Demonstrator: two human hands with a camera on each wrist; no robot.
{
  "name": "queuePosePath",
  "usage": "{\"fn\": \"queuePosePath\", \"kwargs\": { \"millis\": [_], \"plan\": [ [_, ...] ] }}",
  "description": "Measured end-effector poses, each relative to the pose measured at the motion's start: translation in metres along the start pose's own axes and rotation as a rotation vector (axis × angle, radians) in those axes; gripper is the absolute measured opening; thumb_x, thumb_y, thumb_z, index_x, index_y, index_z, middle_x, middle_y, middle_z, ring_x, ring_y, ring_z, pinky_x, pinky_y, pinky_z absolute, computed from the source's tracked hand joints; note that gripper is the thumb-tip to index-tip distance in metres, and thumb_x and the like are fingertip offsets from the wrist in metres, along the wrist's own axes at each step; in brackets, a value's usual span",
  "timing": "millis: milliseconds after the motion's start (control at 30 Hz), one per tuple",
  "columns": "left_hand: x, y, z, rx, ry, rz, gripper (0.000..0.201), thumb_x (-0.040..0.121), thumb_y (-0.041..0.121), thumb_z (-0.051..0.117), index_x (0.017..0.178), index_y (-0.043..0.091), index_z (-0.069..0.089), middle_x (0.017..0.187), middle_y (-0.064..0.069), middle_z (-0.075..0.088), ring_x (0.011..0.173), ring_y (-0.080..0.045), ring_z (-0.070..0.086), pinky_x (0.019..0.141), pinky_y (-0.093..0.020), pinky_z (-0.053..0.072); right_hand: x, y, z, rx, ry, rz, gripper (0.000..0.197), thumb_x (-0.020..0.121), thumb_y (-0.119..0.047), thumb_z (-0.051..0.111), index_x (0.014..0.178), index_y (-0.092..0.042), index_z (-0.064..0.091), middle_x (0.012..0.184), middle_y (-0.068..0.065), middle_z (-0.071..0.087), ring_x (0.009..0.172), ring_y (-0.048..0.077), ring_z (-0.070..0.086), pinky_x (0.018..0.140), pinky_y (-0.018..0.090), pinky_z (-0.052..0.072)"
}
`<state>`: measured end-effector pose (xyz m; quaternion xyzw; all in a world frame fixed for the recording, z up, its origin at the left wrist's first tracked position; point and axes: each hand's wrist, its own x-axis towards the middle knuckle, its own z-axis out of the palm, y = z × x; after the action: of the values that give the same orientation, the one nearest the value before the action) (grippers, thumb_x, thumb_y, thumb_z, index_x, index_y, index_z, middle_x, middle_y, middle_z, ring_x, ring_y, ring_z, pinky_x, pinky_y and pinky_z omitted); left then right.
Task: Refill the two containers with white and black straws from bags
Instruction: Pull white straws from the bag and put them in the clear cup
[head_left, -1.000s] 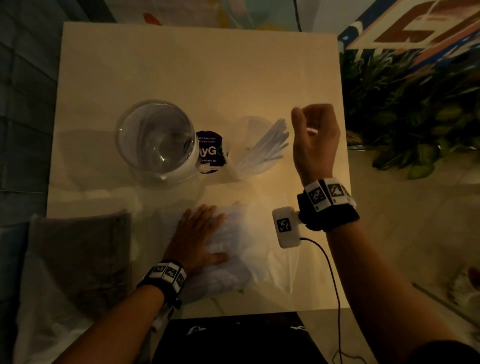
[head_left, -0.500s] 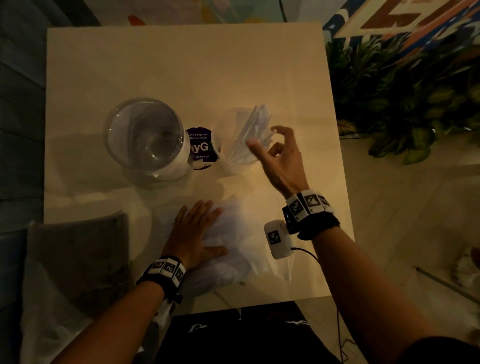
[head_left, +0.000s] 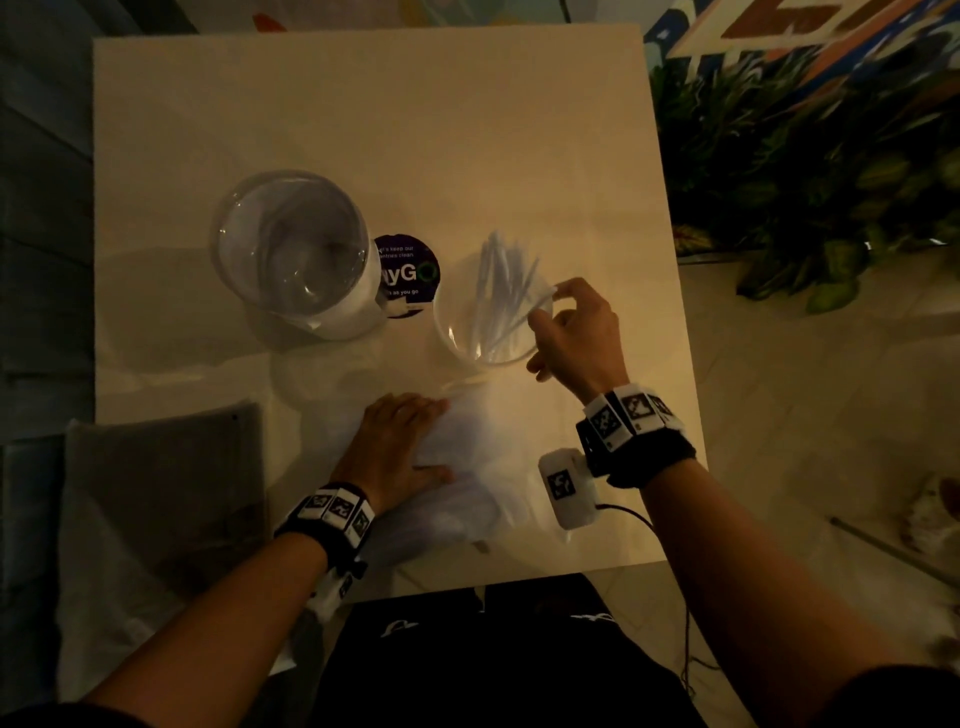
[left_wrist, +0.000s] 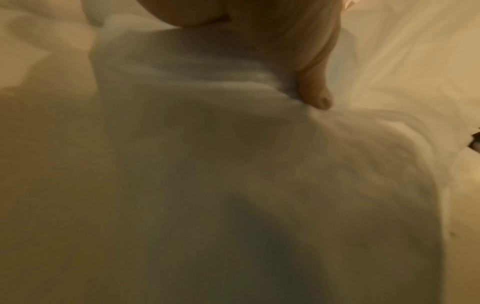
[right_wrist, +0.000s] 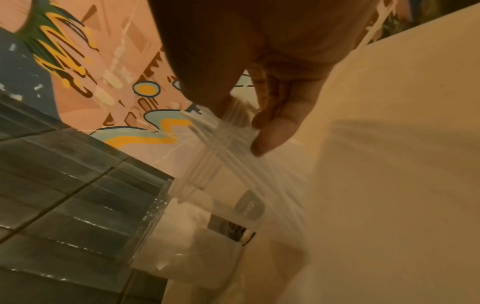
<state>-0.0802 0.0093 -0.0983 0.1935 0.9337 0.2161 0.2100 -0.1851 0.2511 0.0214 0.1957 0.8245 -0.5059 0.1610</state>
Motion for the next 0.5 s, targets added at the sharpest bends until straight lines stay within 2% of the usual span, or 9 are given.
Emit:
{"fn": "queuePosePath", "kwargs": {
  "millis": [67, 133, 233, 300, 367, 400, 433, 467, 500],
  "plan": [
    [-0.001, 0.002, 0.003, 0.006, 0.059, 0.024, 0.077, 0.076, 0.07, 0.052, 0.137, 0.022, 0.048, 0.13, -0.004, 0.057, 0.119, -0.027, 0.051, 0.108, -0.037, 0.027, -0.01, 0.007, -0.005, 0.032, -0.014, -0.002, 0.031, 0.095, -0.032, 0.064, 0.117, -0.013, 0.052, 0.067, 0.011, 0.07, 0.051, 0.022, 0.069, 0.05, 0.035, 0.059],
    [-0.002, 0.004, 0.004, -0.016, 0.127, 0.057, 0.065, 0.08, 0.064, 0.051, 0.128, 0.019, 0.056, 0.119, -0.004, 0.063, 0.109, -0.026, 0.055, 0.099, -0.035, 0.033, -0.022, 0.019, -0.017, 0.053, 0.036, -0.01, 0.036, 0.096, -0.042, 0.062, 0.117, -0.015, 0.052, 0.072, 0.009, 0.067, 0.051, 0.017, 0.067, 0.047, 0.027, 0.055],
    [-0.003, 0.007, 0.001, -0.054, 0.195, 0.073, 0.053, 0.084, 0.056, 0.05, 0.118, 0.016, 0.06, 0.11, -0.003, 0.065, 0.101, -0.022, 0.054, 0.089, -0.037, 0.041, -0.046, 0.055, -0.039, -0.023, 0.152, 0.015, 0.024, 0.098, -0.036, 0.058, 0.104, -0.013, 0.057, 0.073, 0.007, 0.066, 0.048, 0.006, 0.06, 0.047, 0.016, 0.047],
    [-0.003, 0.007, 0.0, -0.07, 0.209, 0.071, 0.047, 0.084, 0.05, 0.049, 0.114, 0.015, 0.062, 0.107, -0.002, 0.065, 0.098, -0.022, 0.054, 0.085, -0.036, 0.041, -0.063, 0.083, -0.047, -0.092, 0.081, 0.106, 0.014, 0.099, -0.025, 0.06, 0.094, -0.012, 0.062, 0.072, 0.007, 0.068, 0.051, 0.006, 0.062, 0.048, 0.015, 0.048],
    [-0.002, 0.006, 0.0, -0.079, 0.202, 0.082, 0.044, 0.084, 0.044, 0.048, 0.112, 0.014, 0.064, 0.106, -0.003, 0.066, 0.098, -0.025, 0.056, 0.084, -0.032, 0.036, -0.078, 0.102, -0.044, -0.106, -0.056, 0.161, 0.013, 0.097, -0.016, 0.062, 0.085, -0.015, 0.067, 0.07, 0.005, 0.071, 0.056, 0.009, 0.067, 0.053, 0.021, 0.053],
    [-0.002, 0.006, 0.0, -0.084, 0.19, 0.091, 0.043, 0.083, 0.043, 0.048, 0.112, 0.014, 0.064, 0.107, -0.003, 0.065, 0.099, -0.025, 0.056, 0.085, -0.03, 0.034, -0.082, 0.107, -0.037, -0.127, -0.112, 0.142, 0.016, 0.096, -0.015, 0.064, 0.08, -0.019, 0.068, 0.068, 0.0, 0.07, 0.055, 0.006, 0.066, 0.055, 0.023, 0.053],
    [-0.002, 0.006, 0.0, -0.089, 0.173, 0.098, 0.044, 0.084, 0.042, 0.047, 0.114, 0.015, 0.063, 0.109, -0.003, 0.065, 0.101, -0.024, 0.055, 0.086, -0.029, 0.032, -0.086, 0.11, -0.03, -0.141, -0.143, 0.109, 0.018, 0.094, -0.016, 0.066, 0.078, -0.023, 0.068, 0.067, -0.006, 0.069, 0.056, 0.0, 0.064, 0.057, 0.021, 0.051],
    [-0.002, 0.007, 0.0, -0.092, 0.148, 0.1, 0.045, 0.085, 0.043, 0.046, 0.116, 0.016, 0.063, 0.112, -0.003, 0.065, 0.104, -0.022, 0.053, 0.089, -0.028, 0.03, -0.088, 0.11, -0.021, -0.153, -0.172, 0.072, 0.013, 0.092, -0.02, 0.068, 0.081, -0.027, 0.069, 0.073, -0.011, 0.069, 0.059, -0.005, 0.062, 0.059, 0.017, 0.048],
    [-0.003, 0.008, 0.0, -0.094, 0.117, 0.101, 0.047, 0.086, 0.044, 0.045, 0.12, 0.017, 0.062, 0.116, -0.002, 0.064, 0.108, -0.019, 0.05, 0.092, -0.027, 0.029, -0.088, 0.11, -0.01, -0.163, -0.224, 0.033, 0.004, 0.09, -0.026, 0.07, 0.094, -0.028, 0.071, 0.086, -0.012, 0.07, 0.069, -0.009, 0.061, 0.066, 0.014, 0.048]
  ]
}}
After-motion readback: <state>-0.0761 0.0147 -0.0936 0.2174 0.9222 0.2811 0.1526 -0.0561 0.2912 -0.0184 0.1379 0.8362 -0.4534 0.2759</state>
